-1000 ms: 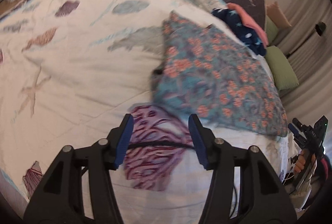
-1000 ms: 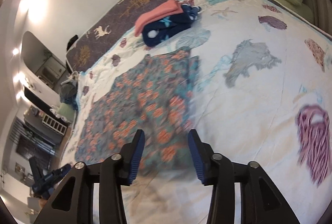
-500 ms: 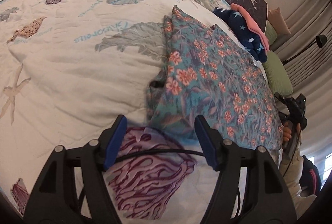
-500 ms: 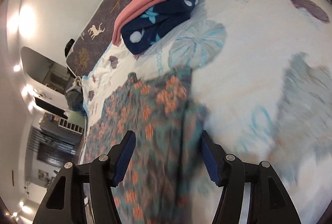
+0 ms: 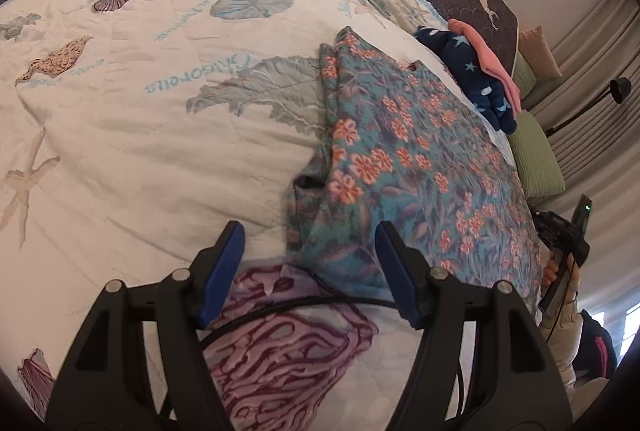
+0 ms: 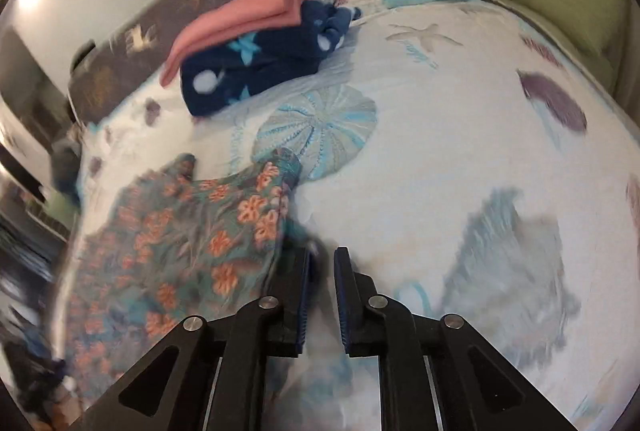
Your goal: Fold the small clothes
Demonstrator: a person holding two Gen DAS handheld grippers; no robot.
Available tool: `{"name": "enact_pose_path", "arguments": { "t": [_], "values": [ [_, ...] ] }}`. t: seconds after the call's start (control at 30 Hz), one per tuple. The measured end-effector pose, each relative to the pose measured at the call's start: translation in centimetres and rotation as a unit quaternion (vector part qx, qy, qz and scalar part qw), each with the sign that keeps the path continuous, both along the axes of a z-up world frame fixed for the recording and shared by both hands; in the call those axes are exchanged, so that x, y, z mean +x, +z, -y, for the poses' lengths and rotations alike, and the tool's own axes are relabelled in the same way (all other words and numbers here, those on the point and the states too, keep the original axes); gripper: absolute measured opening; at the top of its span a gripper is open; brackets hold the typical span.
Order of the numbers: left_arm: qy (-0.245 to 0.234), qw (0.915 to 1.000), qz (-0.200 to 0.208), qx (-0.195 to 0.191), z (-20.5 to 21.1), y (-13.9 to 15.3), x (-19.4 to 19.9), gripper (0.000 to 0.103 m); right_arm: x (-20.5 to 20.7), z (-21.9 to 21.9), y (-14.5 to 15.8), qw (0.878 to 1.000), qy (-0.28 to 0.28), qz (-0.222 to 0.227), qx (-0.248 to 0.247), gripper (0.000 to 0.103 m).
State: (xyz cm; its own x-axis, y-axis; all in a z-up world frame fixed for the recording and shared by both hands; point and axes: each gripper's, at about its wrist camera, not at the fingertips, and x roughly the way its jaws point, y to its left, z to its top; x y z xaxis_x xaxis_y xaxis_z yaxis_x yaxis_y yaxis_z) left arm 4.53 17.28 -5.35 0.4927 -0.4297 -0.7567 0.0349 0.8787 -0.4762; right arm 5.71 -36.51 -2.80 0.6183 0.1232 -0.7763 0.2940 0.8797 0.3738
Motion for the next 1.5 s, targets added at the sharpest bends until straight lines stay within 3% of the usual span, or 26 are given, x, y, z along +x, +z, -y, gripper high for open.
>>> {"name": "enact_pose_path", "arguments": {
  "t": [0.13, 0.27, 0.3, 0.37, 0.43, 0.47, 0.53, 0.63, 0.7, 0.77, 0.9, 1.13, 1.23, 1.33, 1.4, 1.5],
  "values": [
    [0.002, 0.9999, 0.002, 0.010, -0.2, 0.2, -0.7, 0.068, -5.5, -0.5, 2.6, 0.998, 0.009, 0.052, 0.032, 0.018],
    [-0.004, 0.9999, 0.012, 0.011, -0.1, 0.1, -1.1, 0.068, -10.5, -4.6, 4.7, 0.989, 0.096, 0.086, 0.067, 0.018],
    [-0.004, 0.9998, 0.012, 0.014, 0.1, 0.0, -1.2, 0.068, -11.7, -5.9, 4.6, 0.983, 0.128, 0.094, 0.089, 0.019],
    [-0.005, 0.9993, 0.017, 0.033, 0.4, -0.3, -1.3, 0.068, -12.6, -7.1, 3.7, 0.981, 0.141, 0.084, 0.104, 0.020],
    [-0.003, 0.9982, 0.029, 0.053, 0.6, -0.4, -1.6, 0.068, -12.6, -6.4, 1.0, 0.991, 0.097, 0.031, 0.085, 0.014],
    [-0.001, 0.9976, 0.030, 0.063, 0.6, -0.4, -1.7, 0.068, -12.6, -5.5, -0.6, 0.996, 0.055, -0.007, 0.067, 0.000],
    [0.008, 0.9957, 0.031, 0.087, 0.4, -0.3, -2.1, 0.068, -13.6, -4.3, -1.1, 0.994, 0.024, 0.008, 0.109, 0.000],
    [0.013, 0.9967, 0.034, 0.073, -0.7, -0.2, -2.9, 0.068, -14.6, -6.3, 2.3, 0.999, 0.018, 0.027, 0.027, 0.005],
    [0.015, 0.9983, 0.039, 0.041, -1.5, -0.1, -3.5, 0.068, -14.7, -8.8, 4.6, 0.997, 0.057, 0.045, -0.010, 0.006],
    [0.016, 0.9986, 0.047, 0.019, -2.0, 0.2, -3.9, 0.068, -14.6, -10.9, 6.1, 0.994, 0.091, 0.065, -0.022, 0.014],
    [0.015, 0.9981, 0.060, -0.003, -2.5, 0.7, -4.6, 0.068, -12.8, -18.1, 7.1, 0.977, 0.180, 0.088, -0.077, 0.042],
    [0.062, 0.9942, 0.088, -0.002, -6.1, 2.7, -5.2, 0.068, -9.9, -30.8, 5.4, 0.928, 0.320, 0.102, -0.160, 0.043],
    [0.092, 0.9928, 0.076, -0.003, -8.2, 2.9, -4.7, 0.068, -9.6, -36.5, 4.3, 0.898, 0.370, 0.117, -0.208, 0.055],
    [0.089, 0.9932, 0.074, 0.004, -8.8, 2.6, -4.6, 0.068, -9.4, -41.5, 2.7, 0.867, 0.407, 0.123, -0.261, 0.057],
    [0.077, 0.9943, 0.070, 0.024, -8.4, 2.6, -4.3, 0.068, -9.0, -44.2, 1.5, 0.854, 0.415, 0.124, -0.289, 0.057],
    [0.064, 0.9940, 0.074, 0.049, -8.0, 2.5, -4.1, 0.068, -8.7, -45.5, 0.7, 0.853, 0.407, 0.121, -0.302, 0.058]
  ]
}}
